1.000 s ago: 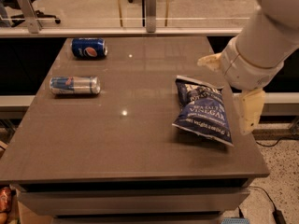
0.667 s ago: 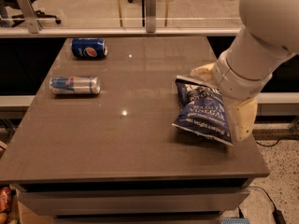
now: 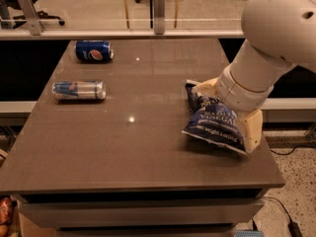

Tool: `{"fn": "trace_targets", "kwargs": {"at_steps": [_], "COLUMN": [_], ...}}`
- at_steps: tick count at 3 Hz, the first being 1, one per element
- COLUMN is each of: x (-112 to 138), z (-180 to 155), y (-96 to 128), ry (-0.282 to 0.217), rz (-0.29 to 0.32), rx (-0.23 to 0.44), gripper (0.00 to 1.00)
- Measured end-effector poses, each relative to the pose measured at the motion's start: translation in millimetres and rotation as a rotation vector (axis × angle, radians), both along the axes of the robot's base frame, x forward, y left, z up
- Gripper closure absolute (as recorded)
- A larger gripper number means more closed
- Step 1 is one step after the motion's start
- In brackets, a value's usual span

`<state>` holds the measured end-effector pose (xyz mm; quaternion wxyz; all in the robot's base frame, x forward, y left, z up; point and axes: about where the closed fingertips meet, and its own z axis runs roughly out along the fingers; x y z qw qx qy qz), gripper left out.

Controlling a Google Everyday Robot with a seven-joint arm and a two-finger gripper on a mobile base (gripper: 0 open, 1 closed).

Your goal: Move blue chip bag near pepsi can

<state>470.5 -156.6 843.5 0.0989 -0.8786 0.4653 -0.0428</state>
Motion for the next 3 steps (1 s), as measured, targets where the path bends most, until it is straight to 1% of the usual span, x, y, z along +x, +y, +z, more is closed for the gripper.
{"fn": "trace_targets", "kwargs": {"at_steps": [1,2,3], "x": [2.1,4.2,7.4], "z": [-12.2,-18.1,-17.3], "y": [2.3,3.2,3.5], "ry": [0.032,0.046,0.050], "rz": [0.035,0.051,0.050], "rx": [0.000,0.001,0.008], "gripper": [0.17,0.41,0.64]}}
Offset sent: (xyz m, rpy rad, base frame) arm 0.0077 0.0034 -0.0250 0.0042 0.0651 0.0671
